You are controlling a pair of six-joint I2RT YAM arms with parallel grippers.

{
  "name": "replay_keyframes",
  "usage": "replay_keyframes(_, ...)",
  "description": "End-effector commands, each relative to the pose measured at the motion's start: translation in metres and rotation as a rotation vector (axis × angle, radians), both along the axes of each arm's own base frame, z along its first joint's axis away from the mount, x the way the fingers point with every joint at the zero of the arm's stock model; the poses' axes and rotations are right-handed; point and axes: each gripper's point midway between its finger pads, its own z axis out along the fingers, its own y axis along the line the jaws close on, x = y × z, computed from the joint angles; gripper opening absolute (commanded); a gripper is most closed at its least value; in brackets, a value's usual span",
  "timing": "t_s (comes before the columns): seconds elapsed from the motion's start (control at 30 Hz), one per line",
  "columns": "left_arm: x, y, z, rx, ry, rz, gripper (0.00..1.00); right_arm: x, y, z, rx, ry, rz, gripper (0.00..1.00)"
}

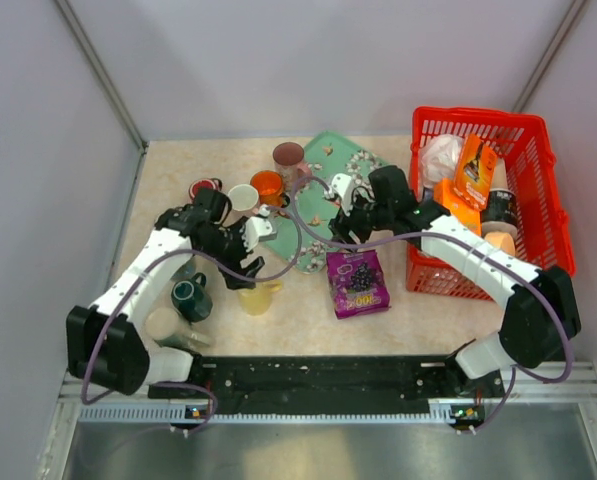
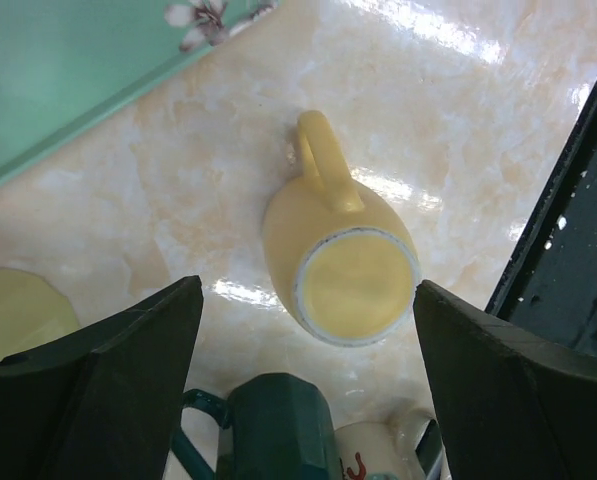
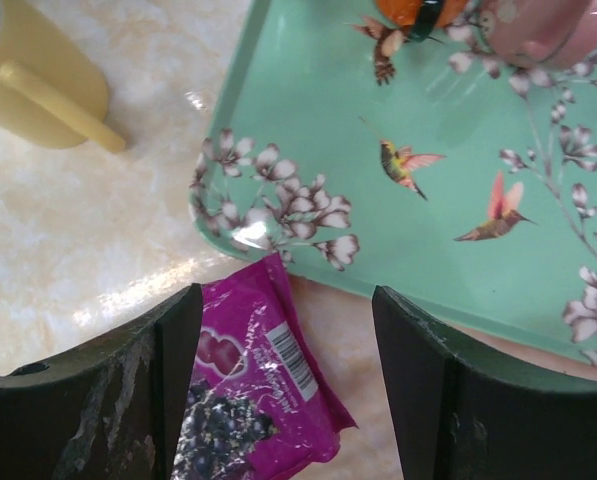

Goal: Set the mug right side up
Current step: Turn over the cup at the center of the board.

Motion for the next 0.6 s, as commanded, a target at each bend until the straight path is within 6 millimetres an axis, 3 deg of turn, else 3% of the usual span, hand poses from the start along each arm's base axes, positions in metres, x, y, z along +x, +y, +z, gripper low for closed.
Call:
replay_keyframes(0.0,0.006,-0.004,0.047,-0.076,-0.235,-0.031,0.92,-0.017,0.014,0.006,0.057,-0.054,0.183,0.69)
replay_keyframes(0.1,0.010,0.003,0.077,-0.106,-0.326,0.107,0.93,-0.024,0.027,-0.003,0.075,-0.044,0.290,0.69)
replay_keyframes(0.27,0.020,0.015,0.113,-0.253,-0.414,0.485,0.95,-0.032,0.069,-0.031,0.046,-0.007,0.425,0.65)
replay_keyframes(0.37,0.026,0.027,0.122,-0.389,-0.359,0.713,0.95,-0.045,0.098,-0.052,0.009,-0.016,0.525,0.64)
replay_keyframes(0.47,0.033,0.056,0.120,-0.466,-0.271,0.948,0.95,-0.059,0.124,-0.066,-0.010,-0.013,0.590,0.64)
replay_keyframes(0.57,0.036,0.068,0.131,-0.530,-0.298,0.981,0.94,-0.070,0.144,-0.077,-0.006,0.007,0.635,0.63)
